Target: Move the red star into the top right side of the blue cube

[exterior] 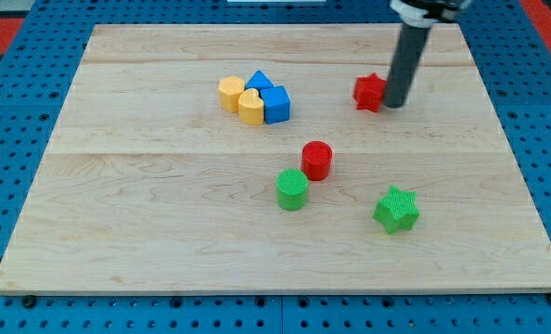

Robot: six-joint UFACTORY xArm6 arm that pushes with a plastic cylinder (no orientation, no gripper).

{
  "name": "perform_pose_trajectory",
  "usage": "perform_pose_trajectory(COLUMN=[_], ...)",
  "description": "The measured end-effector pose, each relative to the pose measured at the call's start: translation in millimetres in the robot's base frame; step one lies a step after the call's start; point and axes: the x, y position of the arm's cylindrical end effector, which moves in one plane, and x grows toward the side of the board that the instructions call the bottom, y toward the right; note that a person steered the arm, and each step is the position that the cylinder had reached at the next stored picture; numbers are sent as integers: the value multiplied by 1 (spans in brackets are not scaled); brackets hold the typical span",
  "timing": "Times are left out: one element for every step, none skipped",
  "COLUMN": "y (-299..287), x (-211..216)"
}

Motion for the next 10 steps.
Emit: perform_pose_trajectory(y=[-50, -32, -24, -49, -62, -61, -95, -95, -94, -28], x=[-9, -22, -51, -33, -31, -38, -38, -38, -37, -46])
